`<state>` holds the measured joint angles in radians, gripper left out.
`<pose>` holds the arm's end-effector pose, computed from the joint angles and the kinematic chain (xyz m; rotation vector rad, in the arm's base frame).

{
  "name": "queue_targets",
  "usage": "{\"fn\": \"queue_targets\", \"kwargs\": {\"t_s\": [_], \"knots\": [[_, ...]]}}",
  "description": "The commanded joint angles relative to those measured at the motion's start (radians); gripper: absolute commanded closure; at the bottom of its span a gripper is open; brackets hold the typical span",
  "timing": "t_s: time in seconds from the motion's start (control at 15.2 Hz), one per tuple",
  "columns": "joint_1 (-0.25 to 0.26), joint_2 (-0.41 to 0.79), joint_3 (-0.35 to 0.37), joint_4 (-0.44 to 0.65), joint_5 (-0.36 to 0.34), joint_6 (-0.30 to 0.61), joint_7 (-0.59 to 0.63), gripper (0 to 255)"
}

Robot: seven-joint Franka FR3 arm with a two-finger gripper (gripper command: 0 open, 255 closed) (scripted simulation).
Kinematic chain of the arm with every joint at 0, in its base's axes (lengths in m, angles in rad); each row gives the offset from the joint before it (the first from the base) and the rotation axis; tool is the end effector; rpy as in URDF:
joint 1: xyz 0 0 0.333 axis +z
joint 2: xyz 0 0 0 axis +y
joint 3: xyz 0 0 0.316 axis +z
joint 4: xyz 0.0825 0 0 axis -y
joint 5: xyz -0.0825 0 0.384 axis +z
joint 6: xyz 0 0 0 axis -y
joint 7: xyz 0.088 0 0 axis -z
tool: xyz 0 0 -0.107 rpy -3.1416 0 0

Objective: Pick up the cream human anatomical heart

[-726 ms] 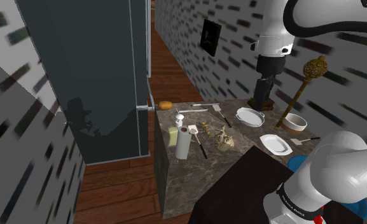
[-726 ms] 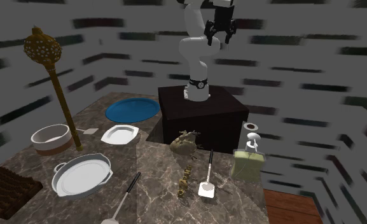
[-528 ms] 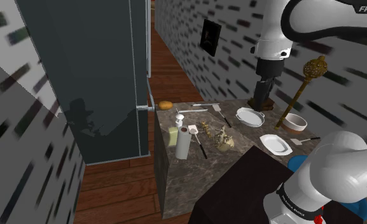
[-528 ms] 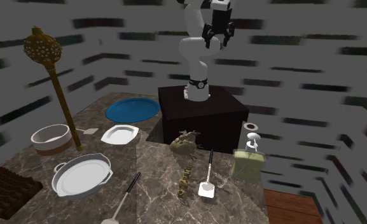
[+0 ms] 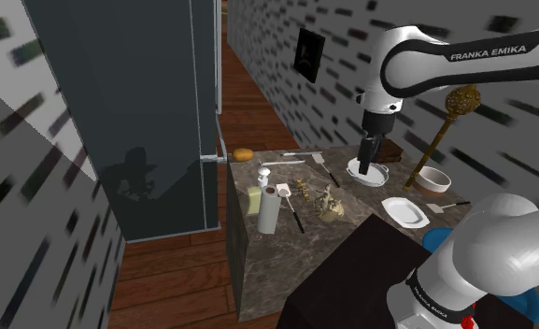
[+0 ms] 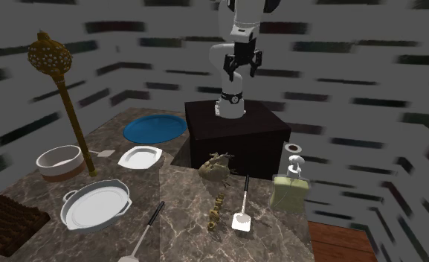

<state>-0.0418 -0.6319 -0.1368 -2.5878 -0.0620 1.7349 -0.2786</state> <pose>0.3237 -0.0645 0.4431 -3.0471 -0.2325 0.3298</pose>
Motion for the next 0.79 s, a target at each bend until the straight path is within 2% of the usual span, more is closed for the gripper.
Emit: {"fn": "queue_targets", "kwargs": {"t_s": [0.0, 0.4, 0.73], "knots": [[-0.011, 0.049, -0.032, -0.017, -0.009, 0.067, -0.031, 0], [-0.032, 0.249, -0.128, -0.027, -0.010, 0.271, -0.134, 0], [-0.035, 0.455, -0.200, 0.008, 0.041, 0.428, -0.244, 0]]}}
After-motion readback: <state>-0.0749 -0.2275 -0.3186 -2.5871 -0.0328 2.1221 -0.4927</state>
